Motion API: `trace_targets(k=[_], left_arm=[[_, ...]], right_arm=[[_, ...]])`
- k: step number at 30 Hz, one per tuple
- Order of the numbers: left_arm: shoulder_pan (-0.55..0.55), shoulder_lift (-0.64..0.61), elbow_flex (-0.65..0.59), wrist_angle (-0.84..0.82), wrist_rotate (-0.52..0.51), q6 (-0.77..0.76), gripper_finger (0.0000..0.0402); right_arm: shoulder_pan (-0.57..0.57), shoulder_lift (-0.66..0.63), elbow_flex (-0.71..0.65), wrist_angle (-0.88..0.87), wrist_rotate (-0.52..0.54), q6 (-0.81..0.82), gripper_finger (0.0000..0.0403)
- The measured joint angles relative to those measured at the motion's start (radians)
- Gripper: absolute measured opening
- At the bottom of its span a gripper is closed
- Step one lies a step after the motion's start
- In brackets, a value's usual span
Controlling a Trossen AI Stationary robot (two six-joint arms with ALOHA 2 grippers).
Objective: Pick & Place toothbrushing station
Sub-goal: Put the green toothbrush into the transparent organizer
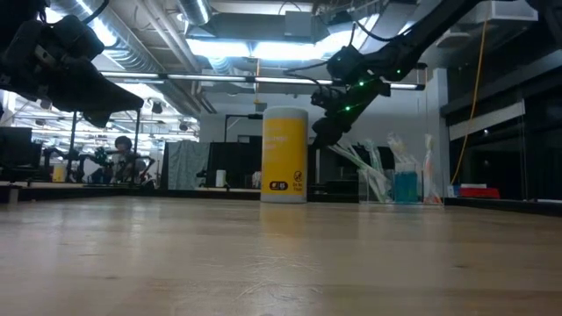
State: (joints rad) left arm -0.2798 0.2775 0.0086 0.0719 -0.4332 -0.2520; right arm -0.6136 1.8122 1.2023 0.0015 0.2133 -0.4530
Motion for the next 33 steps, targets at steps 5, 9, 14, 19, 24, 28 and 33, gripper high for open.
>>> trace_targets(k=[5, 9, 14, 19, 24, 28, 33], left_arm=[[0.0, 0.0, 0.0, 0.0, -0.001, 0.0, 0.0003], [0.0, 0.0, 0.0, 0.0, -0.002, 0.0, 0.0003], [0.0, 0.0, 0.0, 0.0, -0.002, -0.014, 0.0003], [0.0, 0.0, 0.0, 0.008, -0.002, -0.016, 0.0003], [0.0, 0.0, 0.0, 0.016, -0.002, -0.019, 0.0003], [0.0, 0.0, 0.0, 0.016, -0.002, -0.032, 0.0003], [0.0, 0.0, 0.0, 0.015, -0.002, -0.034, 0.0003]], right_arm=[[0.0, 0.0, 0.038, -0.086, 0.031, 0.0, 0.0214], [0.009, -0.005, 0.056, -0.141, 0.033, 0.0, 0.0147], [0.022, -0.044, 0.067, -0.23, 0.033, 0.004, 0.0058], [0.018, -0.116, 0.067, -0.293, 0.049, -0.006, 0.0015], [-0.03, -0.165, 0.067, -0.322, 0.06, 0.025, 0.0062], [-0.069, -0.184, 0.067, -0.373, 0.014, 0.091, 0.0109], [-0.096, -0.192, 0.067, -0.396, -0.027, 0.112, 0.012]])
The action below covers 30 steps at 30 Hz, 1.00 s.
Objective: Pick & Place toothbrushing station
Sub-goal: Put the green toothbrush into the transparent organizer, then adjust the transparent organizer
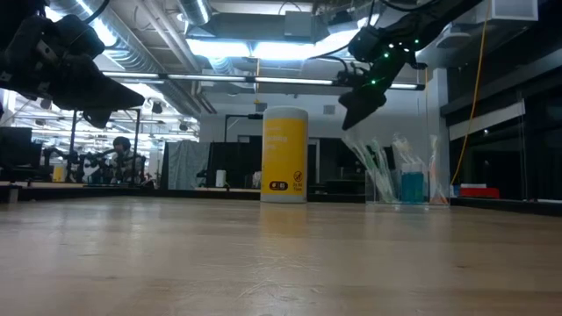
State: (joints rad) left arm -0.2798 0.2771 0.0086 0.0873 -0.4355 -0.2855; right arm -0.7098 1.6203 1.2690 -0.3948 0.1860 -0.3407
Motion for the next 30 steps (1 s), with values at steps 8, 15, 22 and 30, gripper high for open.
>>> trace_targets(k=[8, 15, 22, 30], left_arm=[[0.0, 0.0, 0.0, 0.0, -0.001, -0.016, 0.0003], [0.0, 0.0, 0.0, -0.001, -0.019, -0.019, 0.0003], [0.0, 0.0, 0.0, -0.01, -0.02, -0.051, 0.0003], [0.0, 0.035, 0.0, -0.012, -0.112, -0.058, 0.0003]], right_arm=[[-0.029, -0.027, -0.001, -0.015, -0.015, 0.001, 0.0116], [-0.073, -0.074, -0.001, 0.009, 0.02, -0.031, 0.0116], [-0.08, -0.223, 0.0, -0.07, -0.041, 0.036, 0.0116], [0.036, -0.341, -0.254, -0.228, -0.257, 0.273, 0.0116]])
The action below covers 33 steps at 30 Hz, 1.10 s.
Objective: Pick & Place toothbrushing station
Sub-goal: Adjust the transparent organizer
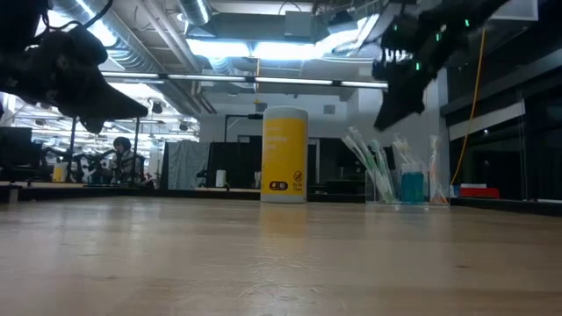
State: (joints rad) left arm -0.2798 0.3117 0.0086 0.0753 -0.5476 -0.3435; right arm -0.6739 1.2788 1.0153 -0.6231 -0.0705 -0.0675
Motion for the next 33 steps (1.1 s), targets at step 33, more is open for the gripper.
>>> trace_targets(k=[33], left_arm=[[-0.054, 0.045, 0.0, 0.034, -0.011, -0.091, 0.0003]], right_arm=[[0.049, 0.217, -0.24, 0.394, 0.351, 0.128, 0.0116]])
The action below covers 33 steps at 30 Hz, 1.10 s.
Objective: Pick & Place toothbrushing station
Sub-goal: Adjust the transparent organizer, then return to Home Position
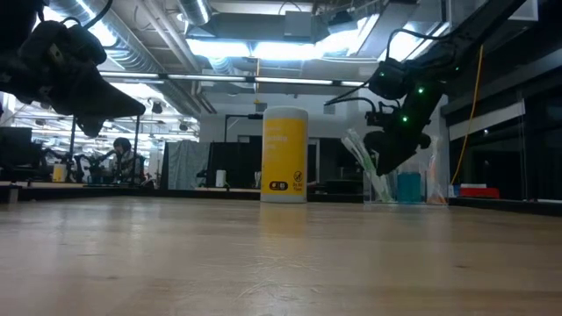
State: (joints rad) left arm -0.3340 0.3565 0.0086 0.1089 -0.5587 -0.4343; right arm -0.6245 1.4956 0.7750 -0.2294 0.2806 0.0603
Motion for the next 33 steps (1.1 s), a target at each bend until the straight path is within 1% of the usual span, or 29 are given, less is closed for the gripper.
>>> trace_targets(k=[7, 10, 15, 17, 19, 21, 23, 25, 26, 29, 30, 31, 33], left_arm=[[0.0, 0.0, 0.0, 0.0, 0.0, 0.002, 0.0003], [0.0, 0.0, 0.0, 0.0, 0.0, 0.002, 0.0003], [0.0, 0.0, 0.0, 0.0, -0.001, 0.002, 0.0003], [0.0, 0.0, 0.0, 0.0, -0.001, 0.002, 0.0003], [0.0, 0.0, 0.0, 0.0, 0.0, 0.002, 0.0003], [0.0, 0.0, 0.0, 0.0, 0.001, 0.002, 0.0003], [0.0, -0.001, 0.0, 0.01, 0.028, 0.017, 0.0003], [0.002, -0.004, 0.004, 0.058, 0.084, 0.054, 0.0003], [0.008, -0.004, 0.018, 0.049, 0.107, 0.071, 0.0003], [0.057, 0.004, 0.097, -0.08, 0.16, 0.105, 0.0003], [0.081, 0.011, 0.121, -0.131, 0.198, 0.114, 0.0003], [0.107, 0.019, 0.135, -0.149, 0.244, 0.122, 0.0003], [0.159, 0.024, 0.147, -0.097, 0.35, 0.142, 0.0003]], right_arm=[[-0.025, 0.0, 0.0, 0.052, 0.0, -0.001, 0.0116], [-0.027, 0.0, 0.0, 0.052, -0.022, 0.014, 0.0116], [-0.005, 0.0, 0.0, -0.002, -0.197, 0.104, 0.0116], [0.021, -0.001, 0.0, -0.002, -0.298, 0.118, 0.0116], [0.051, -0.009, 0.0, 0.002, -0.411, 0.106, 0.0116], [0.081, -0.03, -0.007, 0.003, -0.502, 0.083, 0.0116], [0.101, -0.079, -0.041, 0.002, -0.553, 0.08, 0.0116], [0.109, -0.157, -0.099, 0.019, -0.573, 0.113, 0.0114], [0.11, -0.208, -0.131, 0.044, -0.581, 0.138, 0.0113], [0.118, -0.4, -0.242, 0.176, -0.59, 0.259, 0.0106], [0.124, -0.467, -0.279, 0.219, -0.584, 0.299, 0.0104], [0.131, -0.534, -0.316, 0.253, -0.57, 0.336, 0.0101], [0.159, -0.666, -0.379, 0.282, -0.52, 0.386, 0.0097]])
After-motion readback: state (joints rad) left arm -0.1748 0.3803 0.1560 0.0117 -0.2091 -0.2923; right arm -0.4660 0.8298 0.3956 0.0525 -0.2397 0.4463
